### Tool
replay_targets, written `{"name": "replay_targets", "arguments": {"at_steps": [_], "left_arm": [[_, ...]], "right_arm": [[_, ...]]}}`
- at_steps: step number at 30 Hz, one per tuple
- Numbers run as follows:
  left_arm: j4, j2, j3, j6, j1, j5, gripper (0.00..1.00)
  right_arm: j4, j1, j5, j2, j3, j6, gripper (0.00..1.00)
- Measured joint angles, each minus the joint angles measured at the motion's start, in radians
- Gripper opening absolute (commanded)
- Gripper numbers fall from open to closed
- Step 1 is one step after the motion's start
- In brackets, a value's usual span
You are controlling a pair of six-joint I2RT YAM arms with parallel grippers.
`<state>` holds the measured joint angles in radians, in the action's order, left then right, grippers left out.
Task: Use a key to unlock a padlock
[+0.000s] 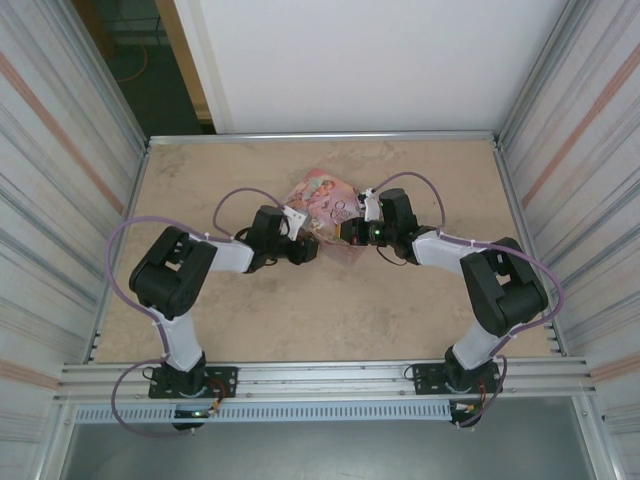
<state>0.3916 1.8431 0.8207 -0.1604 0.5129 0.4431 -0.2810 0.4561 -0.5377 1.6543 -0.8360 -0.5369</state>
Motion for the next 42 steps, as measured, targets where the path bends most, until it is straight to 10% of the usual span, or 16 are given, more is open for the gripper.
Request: {"name": "replay_targets", "arguments": {"at_steps": [24, 42], "left_arm": [[-0.167, -0.138, 0.019, -0.114, 0.020, -0.008, 0.14], [-0.512, -0.237, 0.163, -0.391, 0.029, 0.136, 0.08]], "right_arm": [[0.137, 0.019, 0.094, -0.239, 0.077, 0.074, 0.00], [0.305, 0.283, 0.392, -0.586, 0.241, 0.223, 0.00]]}}
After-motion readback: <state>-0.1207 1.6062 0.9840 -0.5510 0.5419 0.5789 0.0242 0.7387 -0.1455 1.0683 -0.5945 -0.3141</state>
